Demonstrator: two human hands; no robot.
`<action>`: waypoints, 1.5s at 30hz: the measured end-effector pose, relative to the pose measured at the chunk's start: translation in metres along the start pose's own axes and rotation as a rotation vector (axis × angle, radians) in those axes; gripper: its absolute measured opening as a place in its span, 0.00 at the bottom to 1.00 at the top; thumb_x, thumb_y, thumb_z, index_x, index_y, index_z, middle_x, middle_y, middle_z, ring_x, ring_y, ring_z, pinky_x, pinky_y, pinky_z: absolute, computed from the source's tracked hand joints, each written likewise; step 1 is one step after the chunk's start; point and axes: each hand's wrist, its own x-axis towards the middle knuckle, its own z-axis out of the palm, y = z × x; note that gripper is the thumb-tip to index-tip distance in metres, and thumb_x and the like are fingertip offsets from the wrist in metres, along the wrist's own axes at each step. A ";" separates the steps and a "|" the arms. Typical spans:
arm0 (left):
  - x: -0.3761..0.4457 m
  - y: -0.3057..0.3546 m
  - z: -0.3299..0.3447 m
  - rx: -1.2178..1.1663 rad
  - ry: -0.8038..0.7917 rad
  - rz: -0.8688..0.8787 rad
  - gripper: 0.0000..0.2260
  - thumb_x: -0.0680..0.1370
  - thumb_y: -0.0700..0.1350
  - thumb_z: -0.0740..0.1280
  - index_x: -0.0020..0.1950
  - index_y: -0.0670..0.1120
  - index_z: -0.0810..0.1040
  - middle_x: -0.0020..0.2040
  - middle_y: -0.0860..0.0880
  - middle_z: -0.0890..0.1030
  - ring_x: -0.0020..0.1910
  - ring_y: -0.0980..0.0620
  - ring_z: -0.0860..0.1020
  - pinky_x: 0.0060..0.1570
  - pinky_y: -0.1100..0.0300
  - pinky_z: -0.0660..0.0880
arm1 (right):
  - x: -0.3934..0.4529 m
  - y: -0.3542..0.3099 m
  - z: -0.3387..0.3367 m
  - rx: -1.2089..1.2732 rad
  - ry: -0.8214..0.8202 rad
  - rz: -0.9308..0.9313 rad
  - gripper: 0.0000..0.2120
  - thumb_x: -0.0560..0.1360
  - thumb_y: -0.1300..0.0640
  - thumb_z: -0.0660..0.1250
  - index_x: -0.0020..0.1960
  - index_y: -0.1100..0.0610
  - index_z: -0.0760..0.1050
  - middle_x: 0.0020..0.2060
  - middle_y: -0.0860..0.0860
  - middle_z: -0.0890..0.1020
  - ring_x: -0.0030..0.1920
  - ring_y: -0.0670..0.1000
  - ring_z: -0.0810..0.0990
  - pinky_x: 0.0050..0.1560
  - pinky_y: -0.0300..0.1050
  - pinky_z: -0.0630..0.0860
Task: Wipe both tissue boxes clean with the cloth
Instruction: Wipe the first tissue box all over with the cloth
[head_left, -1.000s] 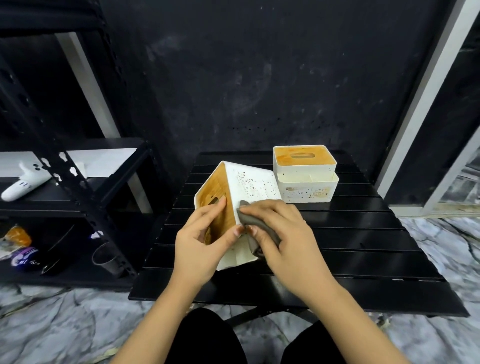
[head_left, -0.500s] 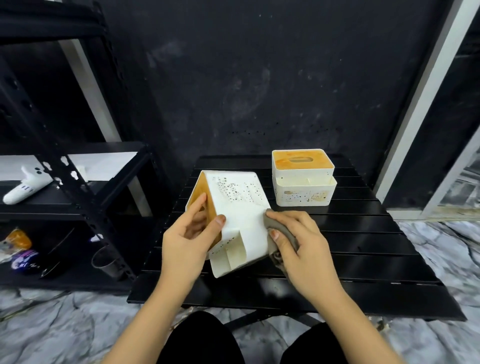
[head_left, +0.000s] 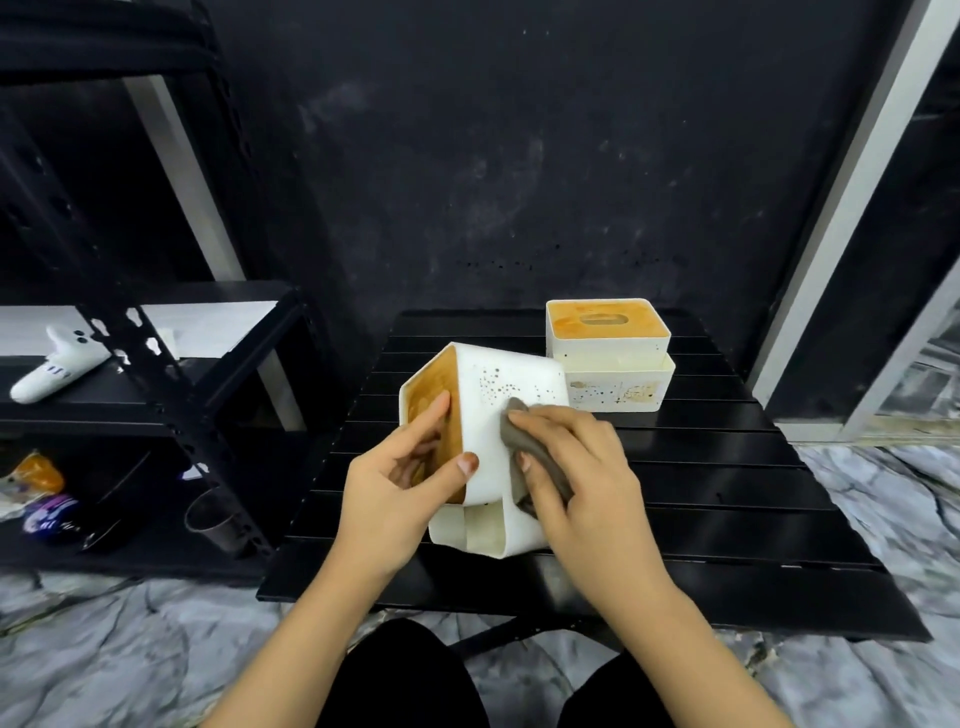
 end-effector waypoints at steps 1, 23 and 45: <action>0.000 0.000 -0.001 -0.011 0.010 -0.007 0.24 0.62 0.43 0.72 0.56 0.56 0.77 0.51 0.53 0.82 0.50 0.60 0.80 0.52 0.64 0.77 | -0.001 0.002 0.000 -0.002 0.009 0.009 0.16 0.74 0.53 0.58 0.61 0.46 0.72 0.56 0.39 0.72 0.56 0.42 0.69 0.54 0.49 0.74; 0.005 0.000 -0.006 -0.034 -0.021 -0.022 0.24 0.61 0.42 0.72 0.56 0.54 0.77 0.50 0.53 0.83 0.48 0.61 0.81 0.47 0.69 0.76 | 0.008 -0.004 0.007 -0.043 -0.007 -0.017 0.17 0.74 0.53 0.56 0.60 0.50 0.74 0.54 0.42 0.71 0.53 0.46 0.69 0.49 0.53 0.74; 0.008 -0.003 -0.011 0.078 0.040 0.035 0.30 0.63 0.46 0.73 0.65 0.54 0.72 0.51 0.45 0.81 0.48 0.55 0.80 0.48 0.68 0.75 | -0.003 0.011 0.002 0.005 0.041 0.158 0.18 0.73 0.58 0.62 0.62 0.49 0.74 0.51 0.38 0.68 0.53 0.41 0.66 0.56 0.44 0.66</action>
